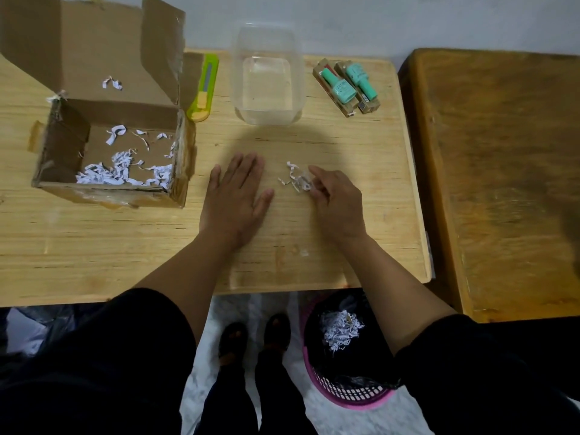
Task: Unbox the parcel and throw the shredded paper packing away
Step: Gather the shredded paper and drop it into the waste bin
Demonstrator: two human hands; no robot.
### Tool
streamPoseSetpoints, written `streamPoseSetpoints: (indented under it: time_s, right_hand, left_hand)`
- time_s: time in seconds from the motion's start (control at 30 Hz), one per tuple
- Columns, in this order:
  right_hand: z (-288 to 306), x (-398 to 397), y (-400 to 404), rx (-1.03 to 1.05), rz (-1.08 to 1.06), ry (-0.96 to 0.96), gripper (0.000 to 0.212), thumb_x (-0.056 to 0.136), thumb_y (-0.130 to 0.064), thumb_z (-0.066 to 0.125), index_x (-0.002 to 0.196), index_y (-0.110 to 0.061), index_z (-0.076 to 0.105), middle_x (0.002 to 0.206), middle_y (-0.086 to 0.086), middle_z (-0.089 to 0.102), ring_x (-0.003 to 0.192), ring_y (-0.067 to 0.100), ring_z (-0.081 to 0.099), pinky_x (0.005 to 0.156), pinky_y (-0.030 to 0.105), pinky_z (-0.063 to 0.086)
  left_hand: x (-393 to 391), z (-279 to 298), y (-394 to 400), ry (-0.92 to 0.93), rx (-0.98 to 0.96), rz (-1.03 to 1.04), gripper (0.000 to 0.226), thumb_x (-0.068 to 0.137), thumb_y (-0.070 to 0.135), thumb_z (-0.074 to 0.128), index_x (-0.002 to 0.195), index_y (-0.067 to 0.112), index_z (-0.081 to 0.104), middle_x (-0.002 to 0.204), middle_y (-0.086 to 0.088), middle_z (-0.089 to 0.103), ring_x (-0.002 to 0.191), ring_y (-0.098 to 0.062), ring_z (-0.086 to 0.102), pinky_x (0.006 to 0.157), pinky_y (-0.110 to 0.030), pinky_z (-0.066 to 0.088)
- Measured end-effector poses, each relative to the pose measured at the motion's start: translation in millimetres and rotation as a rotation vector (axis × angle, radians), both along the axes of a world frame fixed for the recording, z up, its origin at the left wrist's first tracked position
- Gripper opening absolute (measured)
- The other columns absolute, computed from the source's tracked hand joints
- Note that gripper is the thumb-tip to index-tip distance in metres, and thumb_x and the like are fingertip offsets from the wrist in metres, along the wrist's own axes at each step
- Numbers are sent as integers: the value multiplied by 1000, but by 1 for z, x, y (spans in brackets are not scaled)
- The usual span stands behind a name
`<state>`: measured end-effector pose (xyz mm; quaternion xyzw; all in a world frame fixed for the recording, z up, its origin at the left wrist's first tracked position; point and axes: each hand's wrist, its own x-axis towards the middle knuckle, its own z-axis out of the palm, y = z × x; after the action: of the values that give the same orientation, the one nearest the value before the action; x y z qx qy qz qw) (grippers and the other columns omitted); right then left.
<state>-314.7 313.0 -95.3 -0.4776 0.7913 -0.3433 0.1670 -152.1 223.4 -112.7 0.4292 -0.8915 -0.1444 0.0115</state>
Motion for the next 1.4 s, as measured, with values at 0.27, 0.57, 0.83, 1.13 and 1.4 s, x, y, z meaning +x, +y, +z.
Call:
streamPoseSetpoints:
  time_s: [0.27,0.57,0.83,1.13,1.4]
  right_hand:
    - [4,6,-28,84,204,118,67,67,-21,78,129,-19,53,123,22,50,104,35,51,83,32,44]
    - [-15,6,-19,-103,258,152,18,83,-18,61,93,-11,75,93,10,67,86,28,57,75,23,43]
    - [-17,12,10,-146,65,136,16,79,-12,61,78,-4,74,80,13,70,76,29,62,69,24,45]
    - [10,17,53,-87,-459,-343,17,80,-8,65,93,-15,74,100,0,71,87,0,57,77,-2,39]
    - [27,24,103,-158,-737,-462,15,83,-10,63,87,-18,75,95,-2,71,89,6,60,76,6,44]
  left_hand:
    - [0,0,-1,-1,10,-1,59,98,46,19,149,23,3,159,5,3,145,-11,-4,117,-38,-4]
    - [-1,-2,-2,-34,-4,1,59,97,48,18,149,22,6,159,6,5,145,-11,-1,118,-39,-1]
    - [-1,-2,-2,-39,-18,-12,59,97,46,22,149,21,8,159,4,8,146,-13,0,118,-43,1]
    - [-2,-1,7,1,-36,-49,59,97,41,27,147,12,16,157,-7,16,145,-26,8,116,-51,8]
    - [-38,2,77,-19,65,-261,64,96,43,30,149,14,9,159,-5,7,146,-23,0,116,-50,2]
